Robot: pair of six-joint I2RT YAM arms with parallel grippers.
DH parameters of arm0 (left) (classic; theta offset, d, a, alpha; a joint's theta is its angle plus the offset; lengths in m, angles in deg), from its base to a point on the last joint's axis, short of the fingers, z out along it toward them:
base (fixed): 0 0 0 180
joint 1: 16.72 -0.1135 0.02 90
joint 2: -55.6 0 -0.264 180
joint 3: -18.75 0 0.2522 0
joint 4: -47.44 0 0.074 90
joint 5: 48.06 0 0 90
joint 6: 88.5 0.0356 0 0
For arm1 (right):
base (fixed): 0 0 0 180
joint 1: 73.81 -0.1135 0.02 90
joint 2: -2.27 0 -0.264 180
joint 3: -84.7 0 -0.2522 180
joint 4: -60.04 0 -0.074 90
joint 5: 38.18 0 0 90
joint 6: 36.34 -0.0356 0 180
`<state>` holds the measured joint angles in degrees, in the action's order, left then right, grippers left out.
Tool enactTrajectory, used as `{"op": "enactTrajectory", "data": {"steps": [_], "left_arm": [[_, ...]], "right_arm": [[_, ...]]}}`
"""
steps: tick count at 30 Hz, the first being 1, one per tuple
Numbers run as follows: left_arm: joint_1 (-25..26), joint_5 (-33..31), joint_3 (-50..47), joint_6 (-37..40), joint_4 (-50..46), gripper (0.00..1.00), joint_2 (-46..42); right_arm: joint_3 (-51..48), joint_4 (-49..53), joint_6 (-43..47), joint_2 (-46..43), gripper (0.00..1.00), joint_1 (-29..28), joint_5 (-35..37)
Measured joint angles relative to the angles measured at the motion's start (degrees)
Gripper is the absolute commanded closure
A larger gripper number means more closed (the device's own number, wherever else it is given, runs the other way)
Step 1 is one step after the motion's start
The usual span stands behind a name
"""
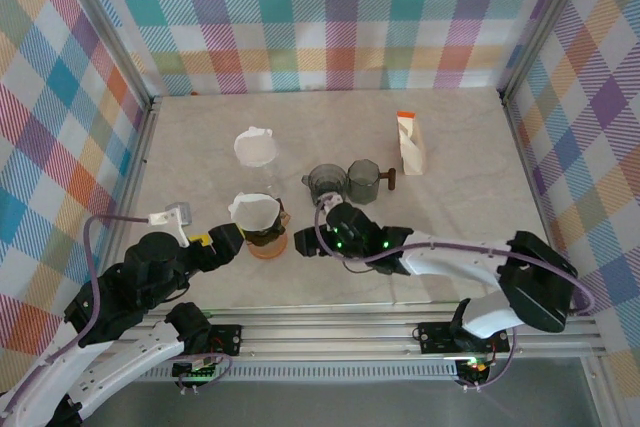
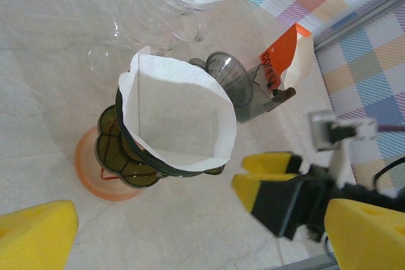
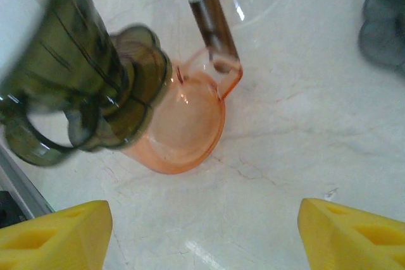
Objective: Place the coffee filter in the dripper
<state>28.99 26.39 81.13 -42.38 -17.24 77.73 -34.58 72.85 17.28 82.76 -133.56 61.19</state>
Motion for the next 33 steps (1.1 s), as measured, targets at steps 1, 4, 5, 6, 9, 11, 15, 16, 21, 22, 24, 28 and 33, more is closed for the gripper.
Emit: {"op": "enactTrajectory", "data": {"steps": [1, 4, 5, 6, 9, 11, 15, 16, 21, 22, 24, 28, 33], "left_arm": [[0.0, 0.0, 0.0, 0.0, 0.0, 0.00, 0.0], [0.0, 0.0, 0.0, 0.0, 0.0, 0.00, 0.0], [0.0, 0.0, 0.0, 0.0, 0.0, 0.00, 0.0], [0.0, 0.0, 0.0, 0.0, 0.0, 0.00, 0.0], [0.0, 0.0, 0.0, 0.0, 0.0, 0.00, 0.0], [0.0, 0.0, 0.0, 0.0, 0.0, 0.00, 0.0], [0.0, 0.1, 0.0, 0.0, 0.0, 0.00, 0.0], [0.0, 0.1, 0.0, 0.0, 0.0, 0.00, 0.0], [0.0, 0.5, -0.3, 0.0, 0.0, 0.00, -0.1], [0.0, 0.5, -0.4, 0.0, 0.0, 0.00, -0.1], [0.0, 0.5, -0.5, 0.0, 0.0, 0.00, -0.1], [0.0, 0.5, -0.6, 0.0, 0.0, 0.00, -0.1], [0.0, 0.5, -1.0, 0.0, 0.0, 0.00, 0.0]], "right_arm": [[2.2, 3.7, 0.6, -0.6, 0.22, 0.8, 0.1], [7.2, 13.0, 2.4, -1.3, 0.23, 4.3, 0.7], [8.4, 15.4, 3.1, -1.3, 0.23, 5.8, 0.9], [9.4, 17.4, 3.9, -1.3, 0.24, 7.4, 1.1], [12.5, 22.7, 6.1, -0.7, 0.27, 12.6, 1.2], [15.3, 25.5, 7.6, 0.9, 0.28, 15.8, 1.4], [19.5, 28.2, 9.9, 4.5, 0.31, 21.5, 1.5], [20.3, 28.8, 10.4, 5.4, 0.31, 22.9, 1.5], [23.7, 30.4, 14.7, 9.1, 0.27, 29.0, -1.1], [24.3, 30.5, 15.8, 9.7, 0.27, 29.9, -1.8], [26.1, 31.1, 17.8, 11.1, 0.28, 31.6, -2.6], [31.1, 32.4, 21.3, 15.5, 0.29, 34.8, -4.2], [32.1, 32.3, 24.5, 18.9, 0.26, 38.4, -9.1]]}}
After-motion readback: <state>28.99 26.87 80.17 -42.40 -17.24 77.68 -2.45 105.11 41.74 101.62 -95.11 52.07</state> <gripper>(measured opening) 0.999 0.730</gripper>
